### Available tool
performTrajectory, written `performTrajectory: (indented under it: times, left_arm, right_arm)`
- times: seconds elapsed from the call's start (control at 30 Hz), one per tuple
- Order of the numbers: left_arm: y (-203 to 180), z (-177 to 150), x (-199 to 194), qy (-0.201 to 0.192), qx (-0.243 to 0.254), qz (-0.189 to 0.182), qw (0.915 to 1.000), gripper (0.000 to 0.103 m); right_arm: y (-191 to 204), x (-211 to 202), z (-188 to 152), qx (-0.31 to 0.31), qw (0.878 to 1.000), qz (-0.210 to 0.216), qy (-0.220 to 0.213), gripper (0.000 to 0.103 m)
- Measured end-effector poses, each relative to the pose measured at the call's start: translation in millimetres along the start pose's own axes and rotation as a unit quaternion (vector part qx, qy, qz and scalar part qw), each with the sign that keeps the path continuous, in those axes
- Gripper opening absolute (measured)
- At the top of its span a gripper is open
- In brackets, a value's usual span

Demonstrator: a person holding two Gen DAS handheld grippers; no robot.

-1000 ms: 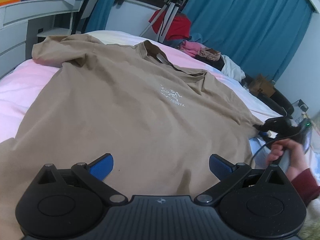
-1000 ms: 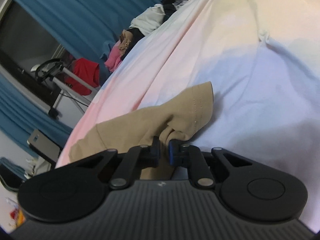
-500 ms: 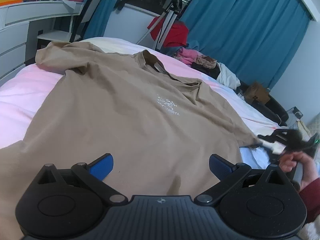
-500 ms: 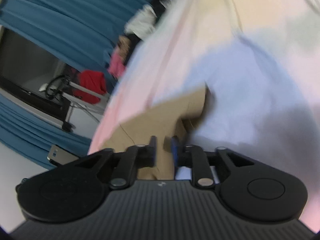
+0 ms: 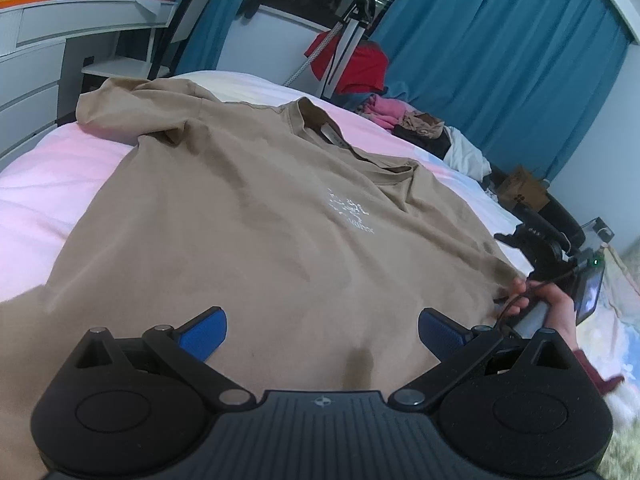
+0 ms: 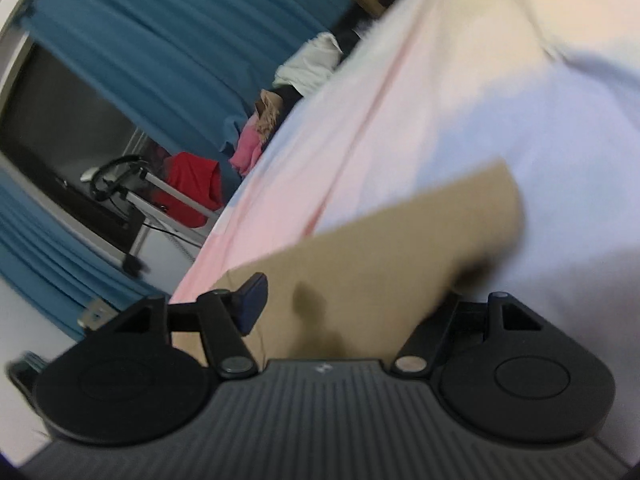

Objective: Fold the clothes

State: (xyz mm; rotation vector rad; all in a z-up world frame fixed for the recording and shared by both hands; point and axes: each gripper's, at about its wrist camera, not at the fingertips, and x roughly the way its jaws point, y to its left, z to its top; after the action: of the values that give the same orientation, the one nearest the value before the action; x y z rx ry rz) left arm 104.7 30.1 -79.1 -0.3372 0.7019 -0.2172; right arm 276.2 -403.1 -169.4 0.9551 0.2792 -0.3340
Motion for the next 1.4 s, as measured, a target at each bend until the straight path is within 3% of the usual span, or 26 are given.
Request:
performTrajectory:
  times: [0.1,0.17,0.37,0.53,0.67,0.8,0.93,0.97,1.0,1.03,1.1,1.2,1.4]
  left_arm:
    - [2.7,6.3,11.1,0.002,0.001,0.01,0.9999,0.103]
    - [3.4,11.2,13.0,-0.004,0.005,0.023,0.9997,0.103]
    - [5.3,23.6,-7.0,-0.028,0.038,0.062,0.997,0.103]
    - [23.9,34.6,-32.1,-0.045,0.022,0.072,0.9962,0.103]
    - [39.4,40.5,-37.3,-0.049,0.012,0.075,0.9959,0.103]
    - [52.7,43.5,-34.8,-0.046,0.01,0.074,0.9961,0.103]
    - [66.0,46.4,-32.4,-0.043,0.007,0.074,0.9963,0.103]
    - [69.3,47.2,-31.8,-0.043,0.006,0.074,0.9963,0.103]
    - [72.6,47.9,-31.1,-0.042,0.006,0.074,0.9964,0.103]
    - [73.3,48.0,-29.6,-0.042,0.007,0.073,0.9964,0.103]
    - [70.8,47.3,-25.1,-0.041,0.012,0.072,0.9965,0.103]
    - [66.7,46.1,-21.0,-0.04,0.019,0.07,0.9965,0.103]
    - [48.5,39.8,-27.8,-0.046,0.043,0.064,0.996,0.103]
  right_arm:
    - [20.9,1.3,-2.8,-0.048,0.999,-0.002,-0.019,0.057]
    - [42.1,-4.4,-8.3,-0.086,0.996,-0.007,-0.028,0.012]
    - [105.7,-21.5,-24.8,-0.2,0.978,-0.024,-0.057,0.007]
    - [158.8,-35.7,-38.5,-0.292,0.952,-0.038,-0.081,0.007]
    - [211.9,-27.2,-93.5,-0.384,0.921,-0.027,-0.057,0.007]
    - [239.0,10.1,-161.8,-0.464,0.885,-0.039,-0.018,0.007]
    - [243.4,35.1,-204.1,-0.496,0.867,-0.023,0.03,0.011]
    - [243.4,36.3,-208.3,-0.497,0.867,-0.015,0.046,0.017]
    - [243.3,36.3,-211.6,-0.495,0.867,-0.007,0.063,0.026]
    - [241.3,31.6,-212.5,-0.487,0.87,0.006,0.074,0.046]
    - [240.0,17.0,-207.0,-0.468,0.88,0.033,0.08,0.071]
    - [236.0,-19.4,-186.9,-0.442,0.889,0.071,0.091,0.073]
    - [207.1,-126.5,-145.2,-0.392,0.91,0.104,0.088,0.073]
